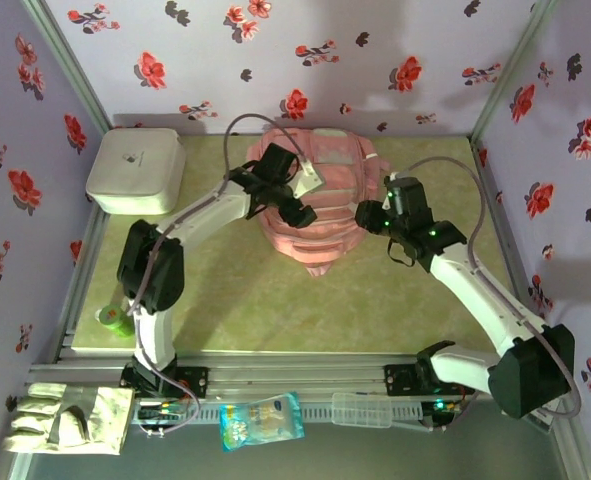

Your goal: Pack books, pencil case, and school supplies into a backpack

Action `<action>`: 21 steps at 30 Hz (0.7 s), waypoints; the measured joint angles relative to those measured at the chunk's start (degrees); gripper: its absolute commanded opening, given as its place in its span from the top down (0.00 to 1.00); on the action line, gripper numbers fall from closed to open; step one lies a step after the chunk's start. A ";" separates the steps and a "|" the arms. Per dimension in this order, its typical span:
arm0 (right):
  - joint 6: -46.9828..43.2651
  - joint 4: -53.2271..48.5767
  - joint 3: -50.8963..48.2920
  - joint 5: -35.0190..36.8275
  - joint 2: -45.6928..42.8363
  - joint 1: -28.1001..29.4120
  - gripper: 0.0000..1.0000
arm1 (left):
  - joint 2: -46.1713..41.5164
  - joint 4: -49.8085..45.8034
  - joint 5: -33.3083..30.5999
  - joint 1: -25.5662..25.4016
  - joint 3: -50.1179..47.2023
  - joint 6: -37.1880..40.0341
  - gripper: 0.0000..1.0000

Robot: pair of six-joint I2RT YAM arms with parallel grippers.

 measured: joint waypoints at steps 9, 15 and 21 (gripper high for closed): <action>2.56 0.04 -1.79 -1.95 -1.92 -1.84 0.57 | 8.33 -5.84 -1.75 -0.24 8.98 7.63 0.40; 3.45 0.22 -2.16 -2.38 -2.19 -2.25 0.57 | 10.32 -7.91 -4.81 -0.70 11.96 8.85 0.53; 4.74 0.24 -2.36 -2.54 -3.69 -3.37 0.56 | 9.90 -6.95 -5.99 -1.05 11.69 8.76 0.67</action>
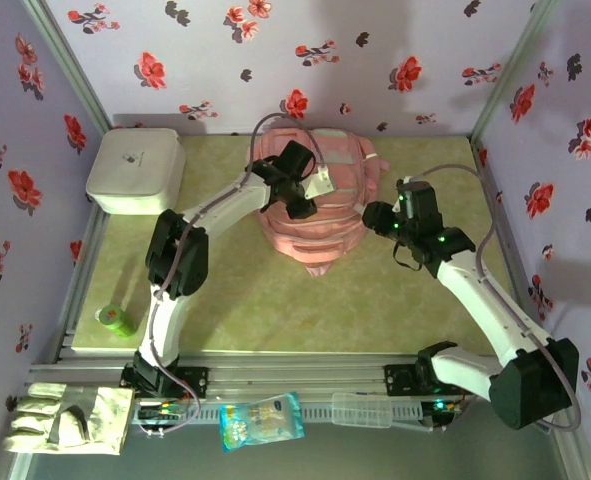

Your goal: Pack books, pencil case, and school supplies into a backpack

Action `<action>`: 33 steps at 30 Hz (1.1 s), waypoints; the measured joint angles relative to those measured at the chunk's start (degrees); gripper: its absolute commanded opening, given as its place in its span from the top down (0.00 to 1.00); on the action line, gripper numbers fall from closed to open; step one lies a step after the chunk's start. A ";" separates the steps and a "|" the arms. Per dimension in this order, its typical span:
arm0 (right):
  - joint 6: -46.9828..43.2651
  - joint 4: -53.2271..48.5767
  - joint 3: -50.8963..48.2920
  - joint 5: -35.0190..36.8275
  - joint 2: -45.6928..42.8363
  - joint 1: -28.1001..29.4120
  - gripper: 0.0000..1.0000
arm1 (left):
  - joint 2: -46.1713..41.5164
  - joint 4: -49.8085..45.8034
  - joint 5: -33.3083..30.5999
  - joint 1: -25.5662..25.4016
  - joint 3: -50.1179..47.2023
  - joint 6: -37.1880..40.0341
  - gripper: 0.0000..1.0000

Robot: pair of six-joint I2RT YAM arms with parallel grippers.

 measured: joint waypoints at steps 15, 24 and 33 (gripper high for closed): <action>3.58 3.41 -1.68 -4.74 -0.17 -0.96 0.55 | -1.84 2.58 -1.18 0.11 -0.59 -2.64 0.94; 2.16 6.56 -1.68 -6.38 3.61 -0.96 0.55 | -1.92 2.05 0.46 0.42 0.09 -6.12 1.00; -2.19 11.54 -1.70 -9.53 5.18 -0.96 0.54 | -4.13 1.79 3.30 1.14 1.68 -12.81 1.00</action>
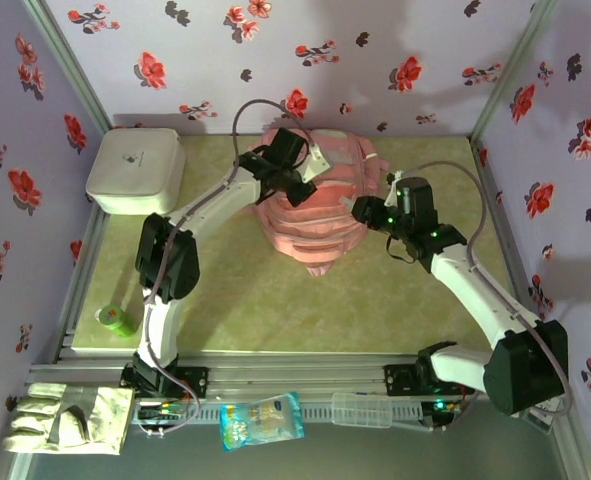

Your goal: Pack books, pencil case, and school supplies into a backpack

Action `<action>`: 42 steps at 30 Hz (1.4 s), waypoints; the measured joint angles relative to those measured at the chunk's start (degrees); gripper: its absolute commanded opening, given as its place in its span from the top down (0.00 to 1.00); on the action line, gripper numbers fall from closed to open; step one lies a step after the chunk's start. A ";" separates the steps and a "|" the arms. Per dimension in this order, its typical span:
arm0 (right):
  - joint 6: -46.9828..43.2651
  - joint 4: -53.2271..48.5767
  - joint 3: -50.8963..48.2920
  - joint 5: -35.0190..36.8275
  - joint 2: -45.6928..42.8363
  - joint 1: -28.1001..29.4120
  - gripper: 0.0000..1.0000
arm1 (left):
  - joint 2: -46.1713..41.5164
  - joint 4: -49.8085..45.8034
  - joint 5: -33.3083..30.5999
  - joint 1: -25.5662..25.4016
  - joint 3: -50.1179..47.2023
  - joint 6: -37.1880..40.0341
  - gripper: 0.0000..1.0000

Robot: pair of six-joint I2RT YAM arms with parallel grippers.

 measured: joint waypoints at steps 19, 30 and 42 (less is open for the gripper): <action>-4.83 10.82 12.33 -7.32 21.44 4.68 0.53 | -2.36 -3.28 3.80 0.50 7.48 -15.06 1.00; -4.76 15.21 14.80 3.74 27.32 5.22 0.30 | -2.34 -4.31 5.01 1.88 8.15 -17.29 1.00; -0.42 10.12 8.50 0.98 14.36 5.03 0.52 | -2.25 -4.52 5.49 2.01 8.17 -17.42 1.00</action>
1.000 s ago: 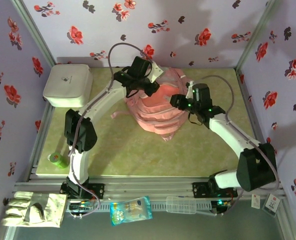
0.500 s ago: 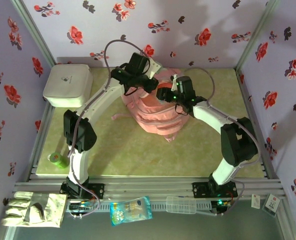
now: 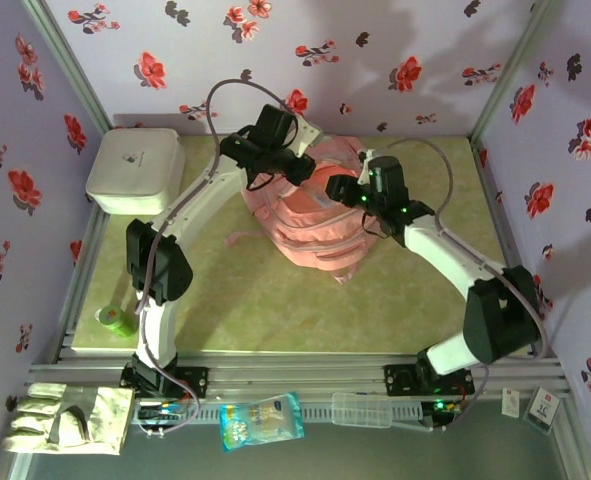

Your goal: Pack books, pencil case, and school supplies into a backpack

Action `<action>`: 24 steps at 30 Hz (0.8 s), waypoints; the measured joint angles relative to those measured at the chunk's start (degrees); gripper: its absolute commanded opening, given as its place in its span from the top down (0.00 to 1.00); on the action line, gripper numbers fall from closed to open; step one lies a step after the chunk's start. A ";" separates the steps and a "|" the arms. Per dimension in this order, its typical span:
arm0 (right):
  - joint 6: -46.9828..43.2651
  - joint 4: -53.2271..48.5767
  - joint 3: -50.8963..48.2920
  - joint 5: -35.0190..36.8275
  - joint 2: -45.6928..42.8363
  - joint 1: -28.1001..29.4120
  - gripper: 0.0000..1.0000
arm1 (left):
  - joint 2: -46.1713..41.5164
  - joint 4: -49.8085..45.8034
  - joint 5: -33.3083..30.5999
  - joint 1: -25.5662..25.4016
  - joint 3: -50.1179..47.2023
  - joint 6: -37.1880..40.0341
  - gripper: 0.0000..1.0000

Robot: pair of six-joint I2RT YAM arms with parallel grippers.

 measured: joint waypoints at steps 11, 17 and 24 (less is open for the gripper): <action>6.49 -0.79 -2.23 -6.32 2.43 3.89 0.65 | 0.09 0.02 0.59 0.09 0.00 0.00 1.00; 6.60 -2.23 1.62 -5.77 7.08 3.87 0.67 | 0.13 -0.33 0.61 0.15 0.00 0.00 1.00; 4.52 -5.22 4.50 2.12 8.02 2.05 0.67 | 0.13 -0.39 1.03 0.15 0.00 0.00 1.00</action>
